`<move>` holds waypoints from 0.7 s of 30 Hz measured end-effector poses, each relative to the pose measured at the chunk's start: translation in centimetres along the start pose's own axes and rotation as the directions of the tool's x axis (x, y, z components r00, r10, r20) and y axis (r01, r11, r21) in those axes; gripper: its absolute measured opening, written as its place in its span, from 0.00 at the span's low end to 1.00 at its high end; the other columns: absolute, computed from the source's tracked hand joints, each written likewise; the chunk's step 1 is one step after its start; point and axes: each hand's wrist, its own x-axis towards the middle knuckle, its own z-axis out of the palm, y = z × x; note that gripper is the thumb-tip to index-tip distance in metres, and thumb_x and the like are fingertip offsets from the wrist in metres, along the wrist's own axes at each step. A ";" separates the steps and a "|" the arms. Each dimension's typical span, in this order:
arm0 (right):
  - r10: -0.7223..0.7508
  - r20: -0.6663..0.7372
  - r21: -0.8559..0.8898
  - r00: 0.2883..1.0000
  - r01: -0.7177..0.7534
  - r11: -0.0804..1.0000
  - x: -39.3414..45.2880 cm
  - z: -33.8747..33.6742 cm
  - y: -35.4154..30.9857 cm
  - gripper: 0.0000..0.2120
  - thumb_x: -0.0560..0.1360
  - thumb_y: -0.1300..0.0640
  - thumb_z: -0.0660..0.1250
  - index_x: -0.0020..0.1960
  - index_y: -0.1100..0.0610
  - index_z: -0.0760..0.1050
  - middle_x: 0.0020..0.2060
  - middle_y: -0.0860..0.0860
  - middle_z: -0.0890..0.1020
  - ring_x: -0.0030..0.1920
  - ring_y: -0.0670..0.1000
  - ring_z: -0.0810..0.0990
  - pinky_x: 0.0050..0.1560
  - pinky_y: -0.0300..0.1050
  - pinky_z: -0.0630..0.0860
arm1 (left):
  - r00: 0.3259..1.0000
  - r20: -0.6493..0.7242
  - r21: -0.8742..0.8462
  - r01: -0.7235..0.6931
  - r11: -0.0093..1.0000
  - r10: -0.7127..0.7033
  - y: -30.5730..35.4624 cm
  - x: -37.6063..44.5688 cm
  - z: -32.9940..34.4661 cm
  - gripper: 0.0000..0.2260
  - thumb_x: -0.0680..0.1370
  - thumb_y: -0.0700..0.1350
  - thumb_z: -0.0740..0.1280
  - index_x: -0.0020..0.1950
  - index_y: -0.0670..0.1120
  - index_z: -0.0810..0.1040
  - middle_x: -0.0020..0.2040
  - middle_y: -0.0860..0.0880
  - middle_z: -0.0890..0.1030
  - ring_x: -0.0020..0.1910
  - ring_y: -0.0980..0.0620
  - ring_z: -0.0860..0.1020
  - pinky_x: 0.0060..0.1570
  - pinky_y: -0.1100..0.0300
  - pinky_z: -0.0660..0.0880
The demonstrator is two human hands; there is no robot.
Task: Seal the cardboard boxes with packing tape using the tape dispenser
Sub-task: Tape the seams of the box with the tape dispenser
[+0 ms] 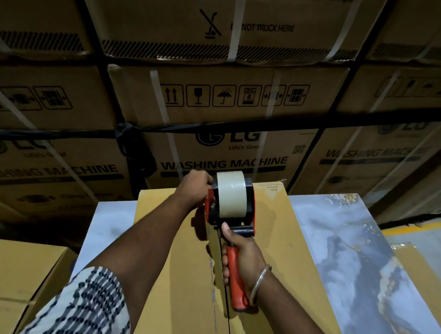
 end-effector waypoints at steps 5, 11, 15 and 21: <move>0.037 0.024 0.038 0.999 -0.038 0.999 -2.5 -0.1 0.9 0.27 0.74 0.38 0.69 0.29 0.56 0.68 0.26 0.54 0.69 0.23 0.53 0.67 0.26 0.41 0.66 | 0.997 -0.030 0.081 -0.071 0.994 0.073 -0.5 0.0 0.4 0.10 0.75 0.44 0.69 0.33 0.47 0.80 0.31 0.49 0.78 0.36 0.47 0.79 0.33 0.59 0.68; 0.069 0.036 0.049 0.997 -0.070 0.996 -7.1 -0.6 5.4 0.29 0.65 0.33 0.76 0.29 0.57 0.69 0.25 0.55 0.70 0.22 0.53 0.66 0.26 0.42 0.65 | 0.976 -0.105 0.197 -0.169 0.966 0.192 -0.6 -0.7 1.6 0.15 0.81 0.56 0.66 0.57 0.46 0.84 0.48 0.48 0.84 0.48 0.48 0.81 0.45 0.56 0.77; 0.097 0.012 0.033 0.995 -0.097 0.995 -7.6 -0.7 5.5 0.29 0.61 0.32 0.73 0.29 0.57 0.69 0.26 0.55 0.70 0.22 0.54 0.67 0.27 0.42 0.66 | 0.881 -0.141 0.202 -0.421 0.884 0.451 -1.5 -4.1 2.0 0.13 0.81 0.47 0.67 0.64 0.49 0.79 0.63 0.51 0.80 0.62 0.48 0.77 0.57 0.56 0.74; 0.114 -0.012 0.001 0.993 -0.114 0.994 -6.9 -0.5 5.1 0.28 0.62 0.32 0.73 0.28 0.56 0.69 0.26 0.54 0.70 0.23 0.54 0.67 0.27 0.42 0.66 | 0.845 0.250 0.291 -0.530 0.796 0.472 -4.2 -5.9 1.3 0.25 0.82 0.60 0.56 0.79 0.58 0.61 0.80 0.58 0.59 0.79 0.57 0.56 0.74 0.52 0.56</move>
